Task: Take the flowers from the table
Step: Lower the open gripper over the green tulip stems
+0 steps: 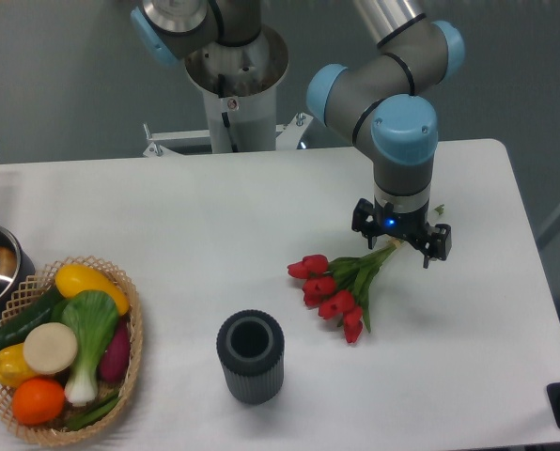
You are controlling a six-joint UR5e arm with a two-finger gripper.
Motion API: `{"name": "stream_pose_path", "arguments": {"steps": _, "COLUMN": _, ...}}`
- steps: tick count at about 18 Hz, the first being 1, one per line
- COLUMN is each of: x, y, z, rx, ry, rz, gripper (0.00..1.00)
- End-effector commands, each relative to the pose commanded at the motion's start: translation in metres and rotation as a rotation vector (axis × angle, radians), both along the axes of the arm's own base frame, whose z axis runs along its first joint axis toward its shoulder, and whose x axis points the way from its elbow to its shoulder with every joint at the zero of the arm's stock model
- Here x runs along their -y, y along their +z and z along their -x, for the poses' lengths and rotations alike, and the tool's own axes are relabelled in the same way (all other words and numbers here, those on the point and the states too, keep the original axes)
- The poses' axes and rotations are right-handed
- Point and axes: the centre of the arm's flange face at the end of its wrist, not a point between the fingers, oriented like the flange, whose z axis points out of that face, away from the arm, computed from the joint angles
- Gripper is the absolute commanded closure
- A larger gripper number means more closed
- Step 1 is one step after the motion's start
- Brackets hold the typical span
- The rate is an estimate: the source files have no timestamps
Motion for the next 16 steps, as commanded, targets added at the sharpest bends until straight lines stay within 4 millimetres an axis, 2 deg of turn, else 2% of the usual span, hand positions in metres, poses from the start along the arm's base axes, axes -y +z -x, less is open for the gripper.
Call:
{"name": "stream_pose_path", "arguments": {"steps": 7, "x": 0.001, "y": -0.002, "z": 0.0, "rx": 0.006, "ry": 0.005, "rz": -0.006, "gripper": 0.0}}
{"name": "stream_pose_path", "arguments": {"steps": 12, "x": 0.008, "y": -0.022, "z": -0.01, "rx": 0.016, "ry": -0.007, "rz": 0.0, "gripper": 0.0}}
{"name": "stream_pose_path", "arguments": {"steps": 14, "x": 0.006, "y": -0.027, "z": -0.011, "rx": 0.022, "ry": -0.066, "rz": 0.014, "gripper": 0.0}}
{"name": "stream_pose_path", "arguments": {"steps": 16, "x": 0.002, "y": -0.041, "z": -0.009, "rx": 0.041, "ry": -0.104, "rz": 0.028, "gripper": 0.0}}
